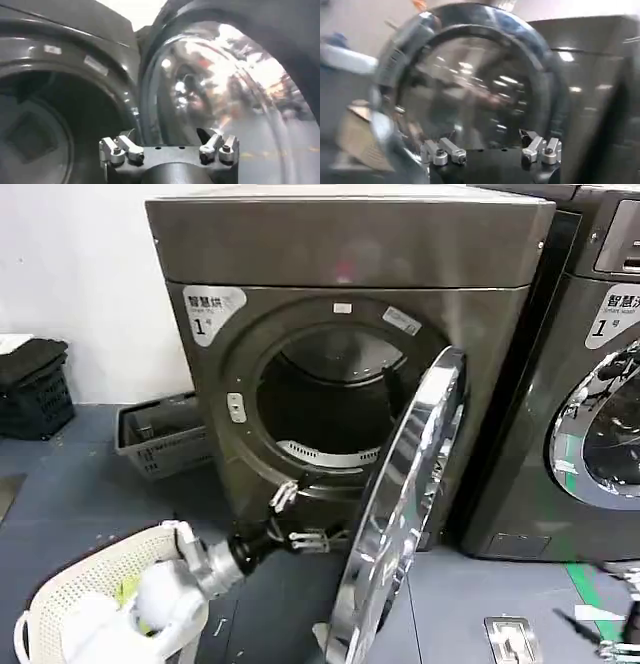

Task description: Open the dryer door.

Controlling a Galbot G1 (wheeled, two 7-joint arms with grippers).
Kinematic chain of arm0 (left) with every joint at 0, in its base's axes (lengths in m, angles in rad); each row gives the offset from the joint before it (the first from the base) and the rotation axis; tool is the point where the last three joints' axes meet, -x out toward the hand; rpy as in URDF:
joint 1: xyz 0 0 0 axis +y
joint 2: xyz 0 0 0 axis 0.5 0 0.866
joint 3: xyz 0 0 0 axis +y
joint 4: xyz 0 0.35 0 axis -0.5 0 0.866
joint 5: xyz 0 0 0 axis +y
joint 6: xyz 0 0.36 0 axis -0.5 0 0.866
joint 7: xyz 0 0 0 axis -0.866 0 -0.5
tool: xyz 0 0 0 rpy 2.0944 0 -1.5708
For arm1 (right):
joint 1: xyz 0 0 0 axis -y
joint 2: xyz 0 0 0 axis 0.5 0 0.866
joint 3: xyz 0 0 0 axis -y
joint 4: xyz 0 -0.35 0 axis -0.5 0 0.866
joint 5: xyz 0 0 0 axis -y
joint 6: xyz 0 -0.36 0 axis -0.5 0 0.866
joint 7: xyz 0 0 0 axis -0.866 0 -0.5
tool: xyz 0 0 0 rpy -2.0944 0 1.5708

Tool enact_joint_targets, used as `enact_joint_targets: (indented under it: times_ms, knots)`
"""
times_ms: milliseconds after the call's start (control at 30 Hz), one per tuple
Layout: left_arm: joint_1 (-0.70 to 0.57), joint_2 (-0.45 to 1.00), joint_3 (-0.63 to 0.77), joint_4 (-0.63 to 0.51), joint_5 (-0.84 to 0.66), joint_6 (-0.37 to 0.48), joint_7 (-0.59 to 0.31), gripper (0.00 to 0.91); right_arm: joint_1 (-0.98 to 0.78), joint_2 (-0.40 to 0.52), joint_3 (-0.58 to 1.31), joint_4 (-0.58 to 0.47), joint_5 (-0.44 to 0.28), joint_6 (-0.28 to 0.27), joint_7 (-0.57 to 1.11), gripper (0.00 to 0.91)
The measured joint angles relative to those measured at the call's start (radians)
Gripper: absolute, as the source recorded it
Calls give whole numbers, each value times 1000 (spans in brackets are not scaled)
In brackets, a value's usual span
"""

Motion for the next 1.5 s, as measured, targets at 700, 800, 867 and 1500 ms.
enact_joint_targets:
  times_ms: [700, 800, 867, 1500]
  knots:
    - [-208, -132, 296, 84, -1, -14, 5, 907, -68, 275, 492, -206, -400, 189, 686, 907]
    - [-232, -155, 335, 94, 5, -14, 5, 907, -80, 308, 542, -221, -492, 172, 818, 907]
    - [-246, -173, 362, 104, 9, -15, 5, 907, -86, 327, 565, -219, -536, 143, 902, 907]
    - [-387, -388, 572, 229, 85, -3, -2, 907, -105, 455, 620, -93, -682, -152, 1321, 907]
